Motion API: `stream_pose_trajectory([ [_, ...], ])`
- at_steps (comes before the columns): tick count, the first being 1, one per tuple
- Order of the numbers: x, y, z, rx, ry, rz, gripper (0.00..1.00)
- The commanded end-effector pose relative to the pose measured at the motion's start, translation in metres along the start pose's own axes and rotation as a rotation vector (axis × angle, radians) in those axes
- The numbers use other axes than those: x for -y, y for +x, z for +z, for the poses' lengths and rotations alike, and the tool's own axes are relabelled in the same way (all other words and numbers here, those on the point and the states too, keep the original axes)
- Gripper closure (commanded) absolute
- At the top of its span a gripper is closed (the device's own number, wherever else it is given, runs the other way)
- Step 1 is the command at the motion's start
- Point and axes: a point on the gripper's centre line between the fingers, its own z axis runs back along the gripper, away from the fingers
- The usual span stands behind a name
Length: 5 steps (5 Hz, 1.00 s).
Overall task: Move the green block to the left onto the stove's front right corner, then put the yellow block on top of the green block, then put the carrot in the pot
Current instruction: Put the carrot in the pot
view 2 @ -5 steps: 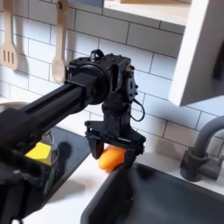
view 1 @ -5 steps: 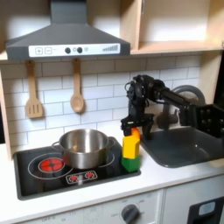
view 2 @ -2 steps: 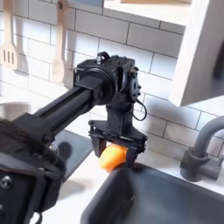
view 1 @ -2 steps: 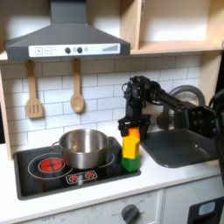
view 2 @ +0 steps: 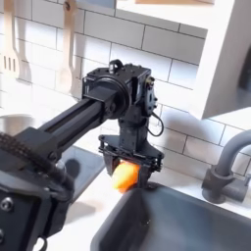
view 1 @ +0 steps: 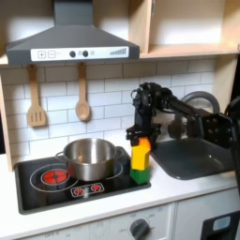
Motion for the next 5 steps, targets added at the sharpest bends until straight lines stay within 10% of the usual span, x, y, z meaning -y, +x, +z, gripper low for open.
stream_pose_trajectory([
  [1, -0.001, -0.001, 0.003, 0.005, -0.004, 0.003, 1.0],
  [5, -0.033, -0.017, 0.029, -0.007, -0.037, 0.046, 1.0],
])
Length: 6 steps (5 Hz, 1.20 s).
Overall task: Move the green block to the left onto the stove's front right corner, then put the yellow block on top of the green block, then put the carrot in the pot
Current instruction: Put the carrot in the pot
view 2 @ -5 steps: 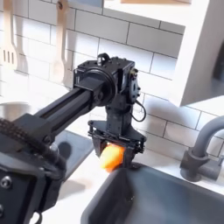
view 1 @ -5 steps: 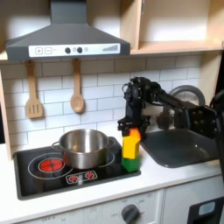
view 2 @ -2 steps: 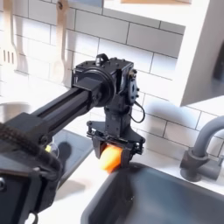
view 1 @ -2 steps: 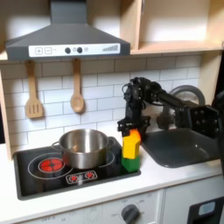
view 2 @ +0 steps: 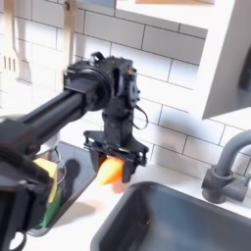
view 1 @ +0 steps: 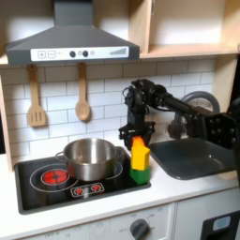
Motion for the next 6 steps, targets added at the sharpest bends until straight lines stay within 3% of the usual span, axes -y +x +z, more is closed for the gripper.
stream_pose_trajectory([
  [1, -0.007, -0.008, 0.012, 0.005, -0.026, 0.016, 1.0],
  [3, -0.008, -0.01, 0.03, 0.027, -0.057, 0.027, 1.0],
  [6, -0.025, -0.004, 0.041, 0.052, -0.059, 0.057, 1.0],
])
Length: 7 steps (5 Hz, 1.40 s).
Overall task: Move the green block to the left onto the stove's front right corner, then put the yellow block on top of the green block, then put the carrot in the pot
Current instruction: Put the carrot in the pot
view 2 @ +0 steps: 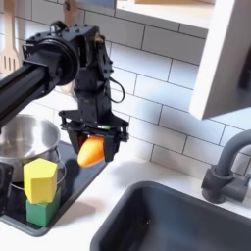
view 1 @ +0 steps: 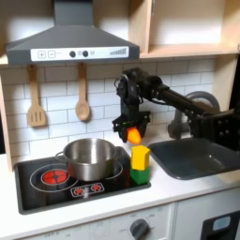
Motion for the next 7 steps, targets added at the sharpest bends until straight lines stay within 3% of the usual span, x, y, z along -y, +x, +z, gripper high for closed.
stream_pose_trajectory([
  [1, -0.013, 0.009, 0.013, 0.029, 0.005, 0.016, 1.0],
  [2, -0.024, 0.009, 0.026, 0.051, 0.017, 0.025, 1.0],
  [4, -0.047, -0.003, 0.031, 0.045, 0.04, 0.026, 1.0],
  [5, -0.058, -0.009, 0.026, 0.021, 0.04, 0.039, 1.0],
  [6, -0.07, -0.013, 0.037, 0.049, 0.058, 0.059, 1.0],
  [7, -0.079, -0.015, 0.038, 0.043, 0.068, 0.07, 1.0],
])
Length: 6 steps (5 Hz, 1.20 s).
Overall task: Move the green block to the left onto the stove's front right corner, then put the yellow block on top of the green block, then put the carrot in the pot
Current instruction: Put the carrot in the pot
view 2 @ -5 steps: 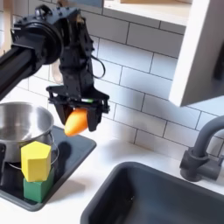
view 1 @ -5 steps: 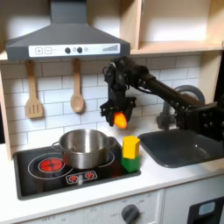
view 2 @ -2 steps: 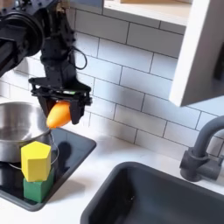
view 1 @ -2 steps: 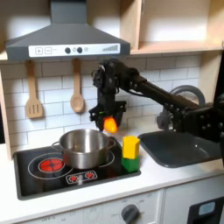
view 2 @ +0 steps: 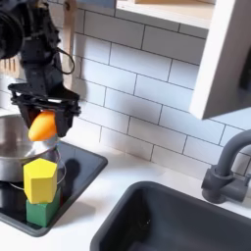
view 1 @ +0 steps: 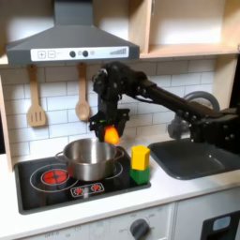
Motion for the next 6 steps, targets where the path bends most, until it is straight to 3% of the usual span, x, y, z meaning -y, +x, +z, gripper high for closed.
stream_pose_trajectory([
  [1, -0.025, -0.005, 0.002, 0.001, 0.034, 0.029, 1.0],
  [3, -0.041, -0.015, -0.008, -0.022, 0.06, 0.028, 1.0],
  [6, -0.037, -0.038, -0.007, -0.013, 0.075, -0.003, 1.0],
])
